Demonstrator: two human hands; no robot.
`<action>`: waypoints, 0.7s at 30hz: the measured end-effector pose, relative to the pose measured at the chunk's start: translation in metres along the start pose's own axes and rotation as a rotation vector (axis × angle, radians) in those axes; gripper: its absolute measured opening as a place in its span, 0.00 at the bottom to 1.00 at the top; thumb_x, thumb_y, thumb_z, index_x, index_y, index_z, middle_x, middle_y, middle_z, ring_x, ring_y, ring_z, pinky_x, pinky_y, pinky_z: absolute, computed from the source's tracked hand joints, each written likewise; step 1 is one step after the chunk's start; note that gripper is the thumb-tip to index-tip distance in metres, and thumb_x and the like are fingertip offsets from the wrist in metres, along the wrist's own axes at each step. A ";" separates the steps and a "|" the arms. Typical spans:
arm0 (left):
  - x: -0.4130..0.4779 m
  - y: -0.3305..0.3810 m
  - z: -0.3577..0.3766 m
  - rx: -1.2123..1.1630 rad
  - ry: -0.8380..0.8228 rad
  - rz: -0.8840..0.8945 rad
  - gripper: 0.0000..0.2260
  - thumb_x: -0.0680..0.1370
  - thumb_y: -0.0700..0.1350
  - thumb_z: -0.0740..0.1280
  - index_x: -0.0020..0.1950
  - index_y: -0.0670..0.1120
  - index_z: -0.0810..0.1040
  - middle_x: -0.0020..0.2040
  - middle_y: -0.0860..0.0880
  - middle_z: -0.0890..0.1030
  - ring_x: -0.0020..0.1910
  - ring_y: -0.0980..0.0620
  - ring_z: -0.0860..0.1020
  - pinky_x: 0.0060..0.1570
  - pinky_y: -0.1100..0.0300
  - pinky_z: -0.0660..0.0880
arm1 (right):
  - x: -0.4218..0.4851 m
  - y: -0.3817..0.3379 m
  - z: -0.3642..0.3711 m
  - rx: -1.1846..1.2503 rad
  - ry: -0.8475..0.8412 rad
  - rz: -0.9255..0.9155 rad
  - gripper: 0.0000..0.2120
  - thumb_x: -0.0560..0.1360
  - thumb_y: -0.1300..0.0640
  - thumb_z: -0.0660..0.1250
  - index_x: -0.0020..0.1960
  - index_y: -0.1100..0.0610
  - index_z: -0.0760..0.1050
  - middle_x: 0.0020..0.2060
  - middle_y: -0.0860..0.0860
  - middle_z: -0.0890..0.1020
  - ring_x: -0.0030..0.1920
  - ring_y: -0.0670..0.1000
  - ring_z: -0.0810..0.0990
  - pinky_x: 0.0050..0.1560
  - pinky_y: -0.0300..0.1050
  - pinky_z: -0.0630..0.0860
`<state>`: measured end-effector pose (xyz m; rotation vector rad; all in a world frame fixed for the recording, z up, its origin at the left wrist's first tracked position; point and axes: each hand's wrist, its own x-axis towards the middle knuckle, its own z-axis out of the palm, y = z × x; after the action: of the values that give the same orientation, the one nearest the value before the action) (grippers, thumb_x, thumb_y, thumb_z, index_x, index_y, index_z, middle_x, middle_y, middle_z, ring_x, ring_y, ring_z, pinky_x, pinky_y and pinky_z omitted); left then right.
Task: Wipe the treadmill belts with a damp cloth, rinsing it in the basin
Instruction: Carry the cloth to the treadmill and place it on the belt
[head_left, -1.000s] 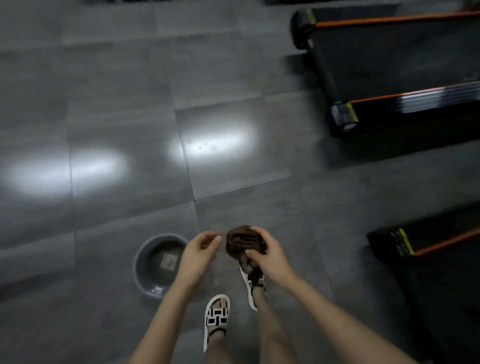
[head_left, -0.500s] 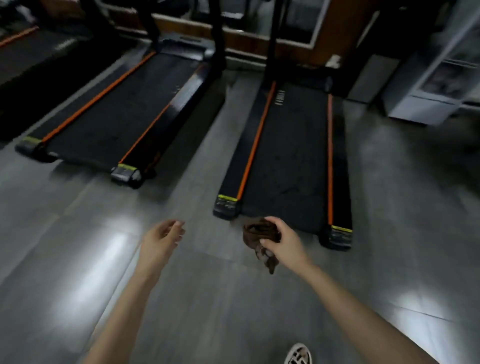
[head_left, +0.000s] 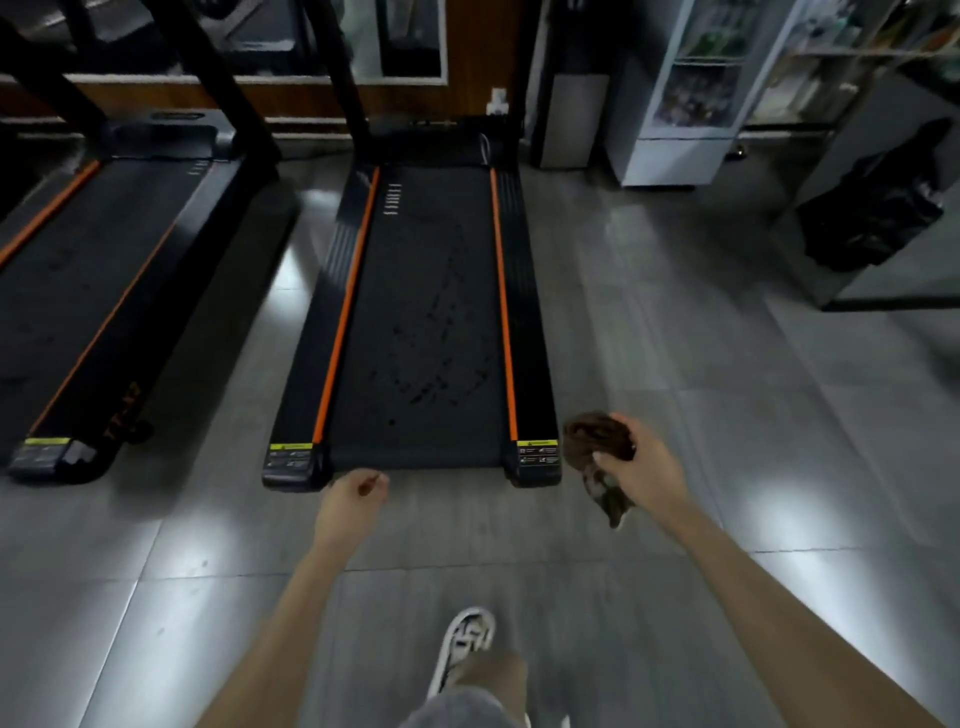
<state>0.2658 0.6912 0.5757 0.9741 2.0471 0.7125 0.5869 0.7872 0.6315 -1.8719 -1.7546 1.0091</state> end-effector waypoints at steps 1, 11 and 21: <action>0.010 0.012 0.014 0.024 -0.014 0.007 0.09 0.80 0.45 0.62 0.50 0.41 0.79 0.42 0.45 0.80 0.46 0.44 0.78 0.41 0.58 0.68 | 0.014 0.007 -0.011 0.011 0.005 0.003 0.25 0.72 0.60 0.70 0.67 0.53 0.69 0.50 0.48 0.78 0.56 0.54 0.78 0.53 0.44 0.71; 0.154 0.147 0.173 0.108 -0.116 0.024 0.07 0.80 0.42 0.63 0.52 0.44 0.79 0.44 0.47 0.81 0.47 0.46 0.80 0.48 0.53 0.77 | 0.215 0.051 -0.116 -0.096 0.013 -0.003 0.26 0.72 0.56 0.70 0.69 0.50 0.67 0.58 0.50 0.79 0.59 0.53 0.77 0.56 0.44 0.72; 0.275 0.304 0.287 0.155 -0.126 -0.005 0.10 0.81 0.44 0.60 0.57 0.43 0.78 0.43 0.48 0.80 0.42 0.50 0.79 0.39 0.62 0.72 | 0.432 0.061 -0.222 -0.173 -0.091 -0.105 0.26 0.75 0.55 0.68 0.70 0.50 0.64 0.59 0.51 0.78 0.58 0.53 0.77 0.52 0.42 0.71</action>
<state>0.5007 1.1312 0.5287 1.0728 2.0159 0.4821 0.7718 1.2404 0.6335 -1.8371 -2.0296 0.9433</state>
